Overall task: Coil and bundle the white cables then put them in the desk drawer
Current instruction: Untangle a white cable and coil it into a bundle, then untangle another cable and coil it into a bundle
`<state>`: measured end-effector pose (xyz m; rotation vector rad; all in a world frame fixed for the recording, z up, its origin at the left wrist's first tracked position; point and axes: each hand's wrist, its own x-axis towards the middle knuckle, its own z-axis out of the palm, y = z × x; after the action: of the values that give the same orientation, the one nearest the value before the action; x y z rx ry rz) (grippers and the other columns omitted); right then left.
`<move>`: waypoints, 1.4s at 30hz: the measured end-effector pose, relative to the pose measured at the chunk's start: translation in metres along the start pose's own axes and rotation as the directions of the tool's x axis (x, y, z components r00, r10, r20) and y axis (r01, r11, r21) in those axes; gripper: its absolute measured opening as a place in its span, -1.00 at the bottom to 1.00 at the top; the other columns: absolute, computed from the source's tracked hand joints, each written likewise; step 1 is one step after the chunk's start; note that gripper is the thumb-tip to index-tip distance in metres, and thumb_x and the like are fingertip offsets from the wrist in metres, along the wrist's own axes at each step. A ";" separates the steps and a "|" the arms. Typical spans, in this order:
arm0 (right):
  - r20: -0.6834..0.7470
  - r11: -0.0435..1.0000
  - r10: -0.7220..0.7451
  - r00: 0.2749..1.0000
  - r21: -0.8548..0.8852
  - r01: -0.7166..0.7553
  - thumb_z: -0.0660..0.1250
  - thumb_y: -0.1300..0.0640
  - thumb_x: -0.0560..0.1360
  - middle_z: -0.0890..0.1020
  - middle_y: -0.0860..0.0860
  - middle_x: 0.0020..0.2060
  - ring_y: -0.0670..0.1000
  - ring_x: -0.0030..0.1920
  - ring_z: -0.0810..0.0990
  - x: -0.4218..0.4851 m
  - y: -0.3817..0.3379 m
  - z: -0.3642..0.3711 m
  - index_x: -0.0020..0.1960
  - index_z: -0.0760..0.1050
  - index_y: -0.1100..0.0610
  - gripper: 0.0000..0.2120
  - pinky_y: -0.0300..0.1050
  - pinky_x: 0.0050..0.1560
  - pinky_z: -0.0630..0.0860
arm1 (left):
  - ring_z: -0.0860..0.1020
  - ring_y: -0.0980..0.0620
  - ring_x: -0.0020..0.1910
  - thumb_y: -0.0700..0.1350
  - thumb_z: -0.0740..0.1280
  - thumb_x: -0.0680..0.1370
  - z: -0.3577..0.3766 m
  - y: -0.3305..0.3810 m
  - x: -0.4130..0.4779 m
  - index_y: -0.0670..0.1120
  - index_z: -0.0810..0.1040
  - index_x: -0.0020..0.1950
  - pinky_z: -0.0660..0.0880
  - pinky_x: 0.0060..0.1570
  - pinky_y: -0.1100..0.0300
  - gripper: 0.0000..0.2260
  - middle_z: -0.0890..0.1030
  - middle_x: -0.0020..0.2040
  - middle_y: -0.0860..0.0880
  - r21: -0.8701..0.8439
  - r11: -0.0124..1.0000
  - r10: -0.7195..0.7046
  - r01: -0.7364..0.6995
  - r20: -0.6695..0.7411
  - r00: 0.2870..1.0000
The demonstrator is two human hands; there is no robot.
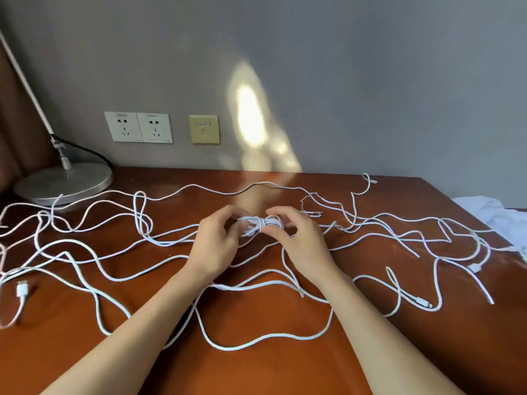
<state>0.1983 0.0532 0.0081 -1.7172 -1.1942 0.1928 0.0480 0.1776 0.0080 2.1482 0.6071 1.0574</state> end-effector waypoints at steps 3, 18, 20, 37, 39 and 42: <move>0.009 1.000 -0.009 1.000 -0.021 0.009 0.43 -0.01 0.59 0.64 -0.24 0.10 -0.25 0.12 0.57 0.007 -0.002 -0.014 0.28 0.58 -0.12 -0.74 -0.32 0.13 0.50 | 0.59 0.25 -0.12 -0.22 0.39 0.61 0.004 0.010 0.012 -0.04 0.65 0.04 0.41 -0.11 0.45 -0.91 0.66 -0.10 0.17 0.027 0.999 0.036 -0.036 0.018 0.999; -0.048 0.897 0.014 0.999 -0.440 -0.034 0.41 0.00 0.60 0.67 -0.22 0.02 -0.19 -0.01 0.63 0.029 0.024 -0.151 0.24 0.59 -0.08 -0.78 -0.02 0.12 0.61 | 0.60 0.11 -0.09 0.08 0.32 0.62 0.084 0.072 0.092 0.16 0.57 0.12 0.55 -0.07 0.06 -0.89 0.65 -0.01 0.17 0.275 0.914 0.203 -0.300 0.331 0.922; -0.070 0.878 0.038 0.997 -0.475 -0.066 0.41 -0.02 0.60 0.67 -0.22 -0.02 -0.18 -0.03 0.63 0.029 0.034 -0.169 0.20 0.60 -0.09 -0.81 -0.01 0.08 0.63 | 0.59 0.08 -0.03 0.04 0.32 0.63 0.102 0.084 0.102 0.12 0.60 0.13 0.49 -0.07 0.11 -0.88 0.65 0.03 0.14 0.267 0.906 0.221 -0.329 0.366 0.904; -0.286 0.754 0.122 0.950 -0.596 -0.276 0.44 -0.02 0.58 0.62 -0.11 -0.04 -0.04 0.00 0.58 0.047 0.151 -0.278 0.16 0.66 -0.09 -0.83 -0.01 -0.01 0.61 | 0.59 -0.05 0.08 0.03 0.29 0.64 0.283 0.118 0.156 0.11 0.61 0.17 0.52 0.02 0.03 -0.84 0.66 0.08 0.08 0.232 0.895 0.236 -0.380 0.477 0.847; -0.297 0.755 0.137 0.945 -0.586 -0.294 0.45 -0.01 0.58 0.62 -0.10 -0.04 -0.04 -0.02 0.60 0.050 0.163 -0.284 0.16 0.66 -0.09 -0.83 -0.02 -0.01 0.62 | 0.60 -0.06 0.08 0.03 0.29 0.65 0.299 0.116 0.161 0.12 0.61 0.17 0.50 0.01 0.05 -0.84 0.67 0.07 0.09 0.230 0.899 0.222 -0.373 0.496 0.839; -0.319 0.754 0.174 0.931 -0.566 -0.335 0.45 0.00 0.58 0.65 -0.08 -0.02 -0.04 -0.04 0.62 0.055 0.179 -0.292 0.16 0.66 -0.07 -0.83 -0.06 -0.02 0.62 | 0.61 -0.06 0.07 0.03 0.29 0.66 0.320 0.117 0.166 0.12 0.61 0.19 0.50 0.02 0.06 -0.84 0.68 0.07 0.07 0.235 0.903 0.205 -0.360 0.501 0.841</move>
<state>0.5131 -0.0904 0.0329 -2.4003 -0.8685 -0.2824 0.4161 0.0931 0.0322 2.7251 0.2364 0.5600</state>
